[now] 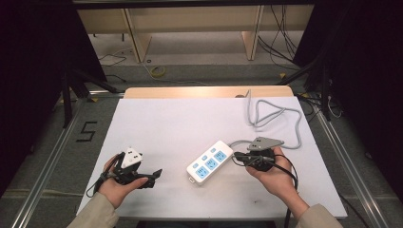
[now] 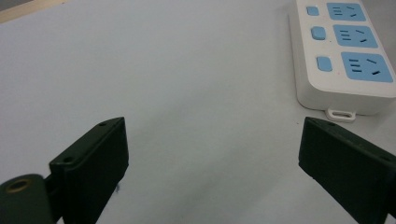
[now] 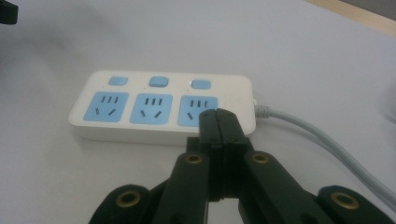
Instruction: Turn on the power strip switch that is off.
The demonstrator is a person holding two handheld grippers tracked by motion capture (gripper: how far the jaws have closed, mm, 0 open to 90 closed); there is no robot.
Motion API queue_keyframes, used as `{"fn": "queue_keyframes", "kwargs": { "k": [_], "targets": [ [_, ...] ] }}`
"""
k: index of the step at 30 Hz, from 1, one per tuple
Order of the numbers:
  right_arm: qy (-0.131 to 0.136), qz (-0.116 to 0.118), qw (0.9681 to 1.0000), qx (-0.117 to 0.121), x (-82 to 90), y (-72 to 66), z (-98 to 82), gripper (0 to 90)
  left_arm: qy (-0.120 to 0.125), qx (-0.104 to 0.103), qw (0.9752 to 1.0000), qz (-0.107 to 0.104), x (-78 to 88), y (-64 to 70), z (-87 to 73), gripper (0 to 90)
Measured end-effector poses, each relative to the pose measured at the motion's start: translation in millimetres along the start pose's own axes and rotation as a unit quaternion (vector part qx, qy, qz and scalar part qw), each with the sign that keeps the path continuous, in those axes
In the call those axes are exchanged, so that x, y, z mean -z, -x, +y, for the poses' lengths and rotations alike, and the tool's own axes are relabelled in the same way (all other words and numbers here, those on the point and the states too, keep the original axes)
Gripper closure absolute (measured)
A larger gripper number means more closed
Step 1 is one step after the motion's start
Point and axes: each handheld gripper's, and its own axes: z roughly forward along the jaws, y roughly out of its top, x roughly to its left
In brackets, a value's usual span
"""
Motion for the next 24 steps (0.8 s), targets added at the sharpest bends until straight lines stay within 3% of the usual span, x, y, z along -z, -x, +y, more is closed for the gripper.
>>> {"fn": "queue_keyframes", "kwargs": {
  "k": [24],
  "targets": [
    [-0.002, 0.002, 1.0000, 0.003, -7.7, -2.1, 6.4, 90.0, 0.001, -0.002, 1.0000, 0.001, 0.0, 0.1, 0.1, 8.0]
  ]
}}
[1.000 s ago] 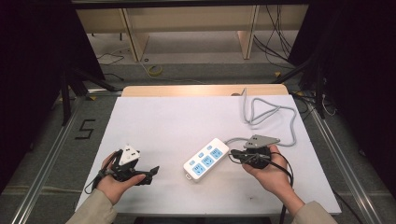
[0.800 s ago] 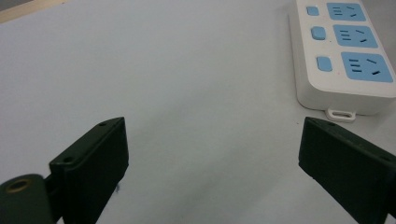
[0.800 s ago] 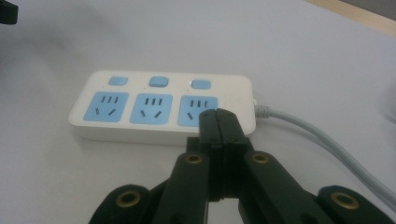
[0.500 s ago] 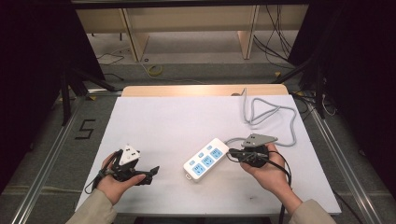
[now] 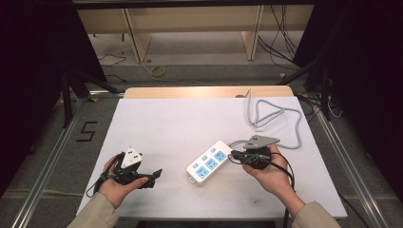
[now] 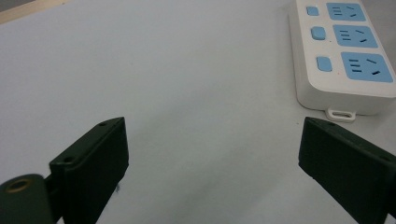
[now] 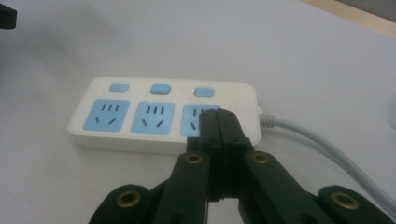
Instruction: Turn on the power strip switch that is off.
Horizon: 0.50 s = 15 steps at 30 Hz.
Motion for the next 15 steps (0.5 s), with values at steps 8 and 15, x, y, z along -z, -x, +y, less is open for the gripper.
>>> {"fn": "queue_keyframes", "kwargs": {
  "k": [8, 15],
  "targets": [
    [-0.001, 0.002, 1.0000, 0.002, -3.2, -1.5, 3.0, 90.0, 0.001, 0.001, 1.0000, 0.000, -0.2, 0.3, 0.0, 8.1],
    [-0.002, 0.003, 1.0000, 0.003, -6.8, -2.5, 5.6, 90.0, 0.001, 0.001, 1.0000, 0.000, -0.1, 0.4, 0.0, 8.1]
  ]
}}
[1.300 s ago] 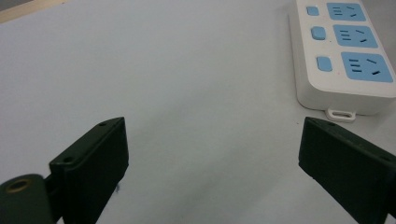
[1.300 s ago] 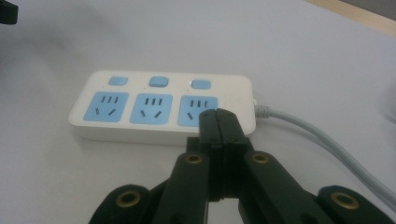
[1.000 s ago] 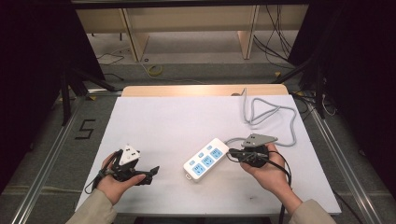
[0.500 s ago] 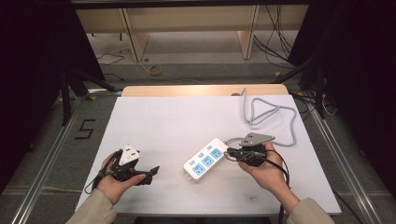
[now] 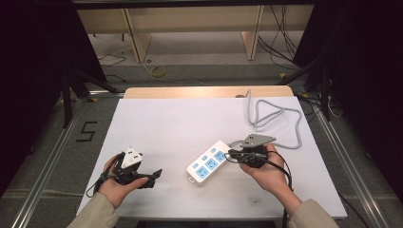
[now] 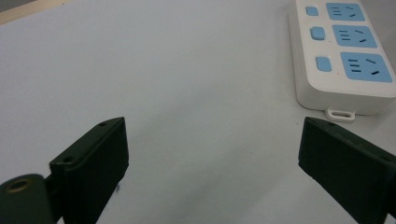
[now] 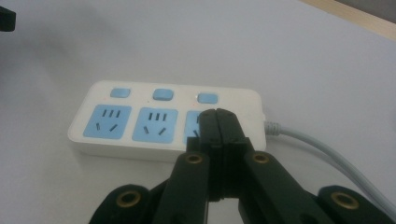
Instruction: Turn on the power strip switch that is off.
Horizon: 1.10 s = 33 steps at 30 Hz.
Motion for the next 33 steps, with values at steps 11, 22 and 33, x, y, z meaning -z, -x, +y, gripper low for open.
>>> {"fn": "queue_keyframes", "kwargs": {
  "k": [11, 22, 33],
  "targets": [
    [-0.002, 0.003, 1.0000, 0.004, -5.0, -2.0, 3.5, 90.0, 0.000, 0.000, 1.0000, 0.000, 0.0, 0.1, 0.0, 8.1],
    [-0.005, 0.006, 0.9999, 0.008, -11.3, -3.7, 7.4, 90.0, -0.001, -0.002, 1.0000, -0.001, -0.4, 0.6, -0.1, 8.2],
    [-0.010, 0.008, 0.9999, 0.011, -17.2, -5.3, 10.9, 90.0, -0.001, -0.001, 1.0000, -0.002, -0.7, 0.7, -0.2, 8.3]
  ]
}}
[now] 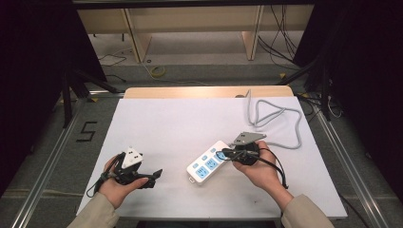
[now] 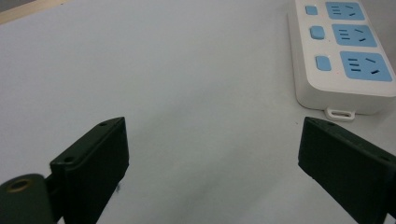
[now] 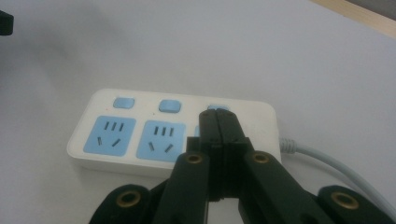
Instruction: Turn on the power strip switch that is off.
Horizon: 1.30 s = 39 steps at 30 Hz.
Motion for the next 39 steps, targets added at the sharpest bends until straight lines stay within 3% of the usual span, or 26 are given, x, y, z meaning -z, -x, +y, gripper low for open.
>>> {"fn": "queue_keyframes", "kwargs": {
  "k": [39],
  "targets": [
    [-0.020, 0.011, 0.9997, 0.009, -24.7, -7.4, 13.7, 90.0, 0.001, 0.000, 1.0000, 0.000, 0.1, 0.2, 0.1, 8.5]
  ]
}}
